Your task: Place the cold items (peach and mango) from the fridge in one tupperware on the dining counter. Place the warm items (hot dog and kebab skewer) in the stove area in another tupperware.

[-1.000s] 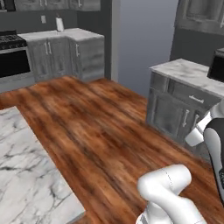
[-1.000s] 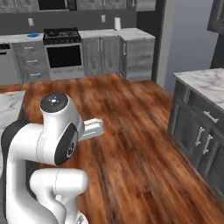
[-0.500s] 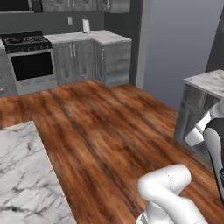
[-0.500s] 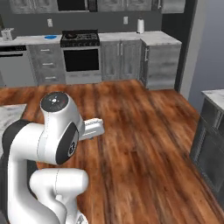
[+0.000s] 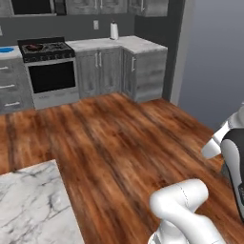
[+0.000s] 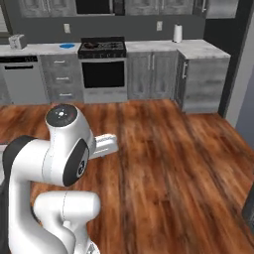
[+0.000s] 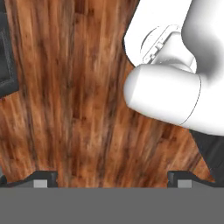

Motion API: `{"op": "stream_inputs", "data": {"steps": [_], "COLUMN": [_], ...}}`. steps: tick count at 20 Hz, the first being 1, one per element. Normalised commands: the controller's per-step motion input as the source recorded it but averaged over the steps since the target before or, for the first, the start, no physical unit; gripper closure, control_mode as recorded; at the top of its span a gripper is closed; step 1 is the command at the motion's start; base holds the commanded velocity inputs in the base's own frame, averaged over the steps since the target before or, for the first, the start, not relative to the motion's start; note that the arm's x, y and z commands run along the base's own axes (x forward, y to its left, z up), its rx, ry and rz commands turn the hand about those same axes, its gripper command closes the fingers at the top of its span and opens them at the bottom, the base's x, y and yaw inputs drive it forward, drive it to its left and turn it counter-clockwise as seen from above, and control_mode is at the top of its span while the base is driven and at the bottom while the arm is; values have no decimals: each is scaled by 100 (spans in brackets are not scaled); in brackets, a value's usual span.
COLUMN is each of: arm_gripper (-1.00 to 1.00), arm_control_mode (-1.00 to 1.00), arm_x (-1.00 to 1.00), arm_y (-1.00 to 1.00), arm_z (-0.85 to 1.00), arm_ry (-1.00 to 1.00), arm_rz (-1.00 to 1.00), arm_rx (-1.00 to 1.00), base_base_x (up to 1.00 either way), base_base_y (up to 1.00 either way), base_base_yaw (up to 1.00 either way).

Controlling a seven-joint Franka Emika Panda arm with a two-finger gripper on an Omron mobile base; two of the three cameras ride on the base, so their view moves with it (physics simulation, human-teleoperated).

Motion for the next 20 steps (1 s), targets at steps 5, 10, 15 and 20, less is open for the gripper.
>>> {"op": "stream_inputs", "data": {"steps": [5, 10, 15, 20], "arm_gripper": [-100, -100, -100, -100], "arm_control_mode": [100, 100, 100, 100], "arm_x": [0, 0, 0, 0], "arm_y": [0, 0, 0, 0], "arm_z": [0, 0, 0, 0], "arm_ry": [0, 0, 0, 0], "arm_rz": [0, 0, 0, 0], "arm_rx": [0, 0, 0, 0], "base_base_x": [100, 100, 100, 100], "base_base_y": [25, 27, 41, 64], "base_base_yaw": [12, 3, 0, 0]}}
